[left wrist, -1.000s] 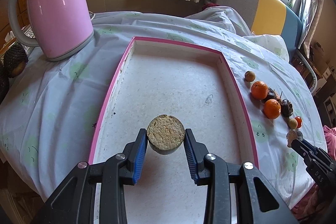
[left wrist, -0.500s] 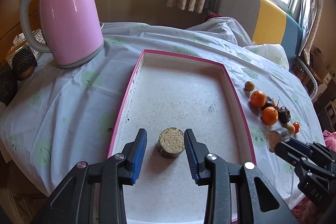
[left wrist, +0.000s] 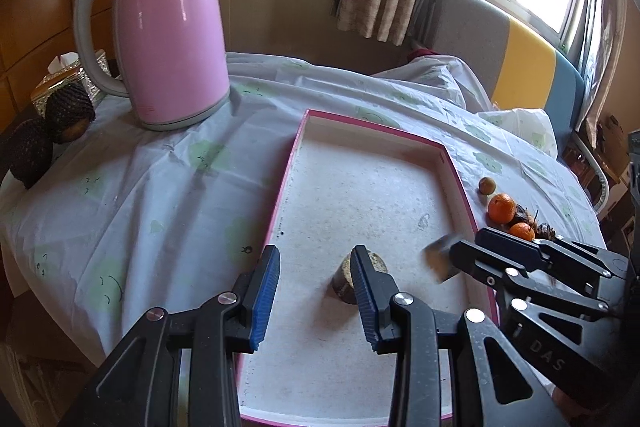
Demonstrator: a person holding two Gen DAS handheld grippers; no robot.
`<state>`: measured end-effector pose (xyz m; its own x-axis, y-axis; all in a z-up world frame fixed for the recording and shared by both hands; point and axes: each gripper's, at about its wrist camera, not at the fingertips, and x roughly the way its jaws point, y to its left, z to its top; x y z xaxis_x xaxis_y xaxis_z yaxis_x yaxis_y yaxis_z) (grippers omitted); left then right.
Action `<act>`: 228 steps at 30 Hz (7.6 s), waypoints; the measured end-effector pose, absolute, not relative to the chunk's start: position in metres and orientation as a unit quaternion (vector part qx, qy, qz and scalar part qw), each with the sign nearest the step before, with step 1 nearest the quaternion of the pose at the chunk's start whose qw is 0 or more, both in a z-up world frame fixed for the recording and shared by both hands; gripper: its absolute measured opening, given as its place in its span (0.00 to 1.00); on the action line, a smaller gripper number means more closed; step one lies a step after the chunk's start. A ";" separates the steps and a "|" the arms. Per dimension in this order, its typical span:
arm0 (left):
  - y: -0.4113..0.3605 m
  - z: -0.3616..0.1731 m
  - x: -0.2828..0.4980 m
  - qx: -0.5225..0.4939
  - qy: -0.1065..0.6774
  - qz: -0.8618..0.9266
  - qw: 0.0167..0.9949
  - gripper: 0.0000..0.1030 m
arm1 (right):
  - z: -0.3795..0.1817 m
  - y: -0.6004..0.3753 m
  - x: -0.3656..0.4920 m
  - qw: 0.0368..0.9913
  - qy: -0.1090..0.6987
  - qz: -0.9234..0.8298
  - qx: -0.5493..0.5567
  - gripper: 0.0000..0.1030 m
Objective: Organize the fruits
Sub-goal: 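Carry both slices into the pink tray and open both tools to release them, then grasp the red cherry tomato with the right tool while the left tool moves toward the tan ball, then drop the tan ball in the tray with the left tool while the right tool holds the tomato, then lower the cherry tomato into the tray and open the right tool, then grasp the dark round taro root with the right tool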
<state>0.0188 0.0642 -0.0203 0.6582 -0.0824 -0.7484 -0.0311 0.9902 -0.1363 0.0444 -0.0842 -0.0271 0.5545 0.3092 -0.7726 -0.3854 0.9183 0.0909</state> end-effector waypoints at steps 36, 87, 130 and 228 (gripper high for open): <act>0.005 -0.023 0.011 -0.038 0.438 -0.117 0.890 0.36 | -0.057 -0.274 -0.003 0.893 0.434 -0.059 0.099 0.40; -0.185 -0.041 0.043 0.043 0.487 -0.325 0.810 0.36 | -0.072 -0.363 0.007 0.888 0.425 -0.122 0.122 0.25; -0.123 -0.014 0.049 -0.016 0.467 -0.267 0.843 0.28 | -0.073 -0.335 0.001 0.897 0.428 -0.077 0.075 0.25; -0.024 -0.026 0.016 -0.033 0.461 -0.182 0.868 0.35 | -0.073 -0.294 0.008 0.880 0.453 -0.045 0.139 0.34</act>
<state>0.0161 -0.0241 -0.0261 0.5098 -0.3459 -0.7877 0.2848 0.9318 -0.2249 0.0085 -0.2940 -0.0733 0.5858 0.0469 -0.8091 0.2045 0.9575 0.2035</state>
